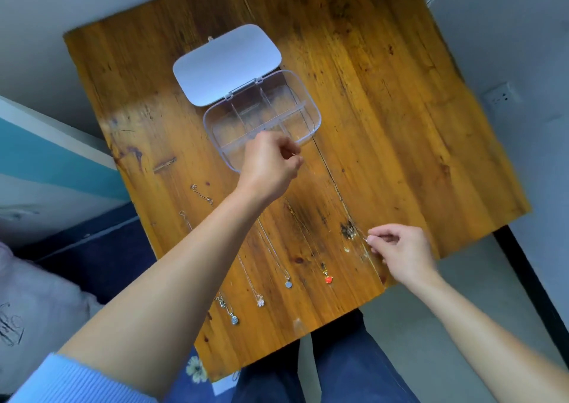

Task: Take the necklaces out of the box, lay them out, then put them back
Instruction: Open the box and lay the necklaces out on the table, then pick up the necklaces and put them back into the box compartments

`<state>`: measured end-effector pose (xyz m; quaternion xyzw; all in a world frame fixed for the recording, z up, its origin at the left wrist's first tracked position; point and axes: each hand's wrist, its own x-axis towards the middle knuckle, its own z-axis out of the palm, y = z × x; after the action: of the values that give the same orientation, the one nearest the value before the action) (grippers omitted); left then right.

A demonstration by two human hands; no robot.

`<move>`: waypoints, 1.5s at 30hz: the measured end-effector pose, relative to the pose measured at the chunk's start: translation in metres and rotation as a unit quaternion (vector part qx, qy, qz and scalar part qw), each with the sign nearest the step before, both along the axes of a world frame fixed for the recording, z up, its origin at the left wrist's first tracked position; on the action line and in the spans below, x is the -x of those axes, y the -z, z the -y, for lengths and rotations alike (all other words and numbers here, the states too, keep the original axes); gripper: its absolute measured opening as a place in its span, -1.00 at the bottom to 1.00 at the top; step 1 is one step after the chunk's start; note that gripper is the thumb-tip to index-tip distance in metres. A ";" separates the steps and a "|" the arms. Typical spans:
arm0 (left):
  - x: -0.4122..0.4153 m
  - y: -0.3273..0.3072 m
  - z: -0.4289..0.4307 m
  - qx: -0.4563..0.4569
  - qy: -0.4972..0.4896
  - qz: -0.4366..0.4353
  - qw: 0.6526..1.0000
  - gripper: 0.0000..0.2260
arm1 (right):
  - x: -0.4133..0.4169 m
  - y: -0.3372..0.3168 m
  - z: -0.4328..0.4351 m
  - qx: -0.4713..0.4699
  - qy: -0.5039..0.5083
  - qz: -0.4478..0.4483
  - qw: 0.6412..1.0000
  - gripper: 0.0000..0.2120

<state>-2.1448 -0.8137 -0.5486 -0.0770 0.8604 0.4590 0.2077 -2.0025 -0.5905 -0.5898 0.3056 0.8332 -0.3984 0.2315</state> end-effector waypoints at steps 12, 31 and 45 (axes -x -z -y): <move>0.011 0.025 0.008 0.277 0.228 -0.145 0.922 -0.85 | -0.012 -0.016 0.047 -0.152 -0.178 -0.068 0.970 -0.93; -0.112 0.020 0.083 0.152 -0.063 -0.030 0.986 -0.86 | -0.025 -0.032 0.086 -0.146 -0.189 -0.079 0.968 -0.82; -0.124 0.005 0.052 0.219 -0.037 0.083 0.971 -0.83 | 0.000 -0.036 0.092 -0.194 -0.244 -0.032 0.950 -0.84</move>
<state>-2.0208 -0.8658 -0.5532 -0.1903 0.9164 0.2587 0.2389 -2.0030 -0.6827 -0.5540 0.1191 0.9505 -0.1701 0.2311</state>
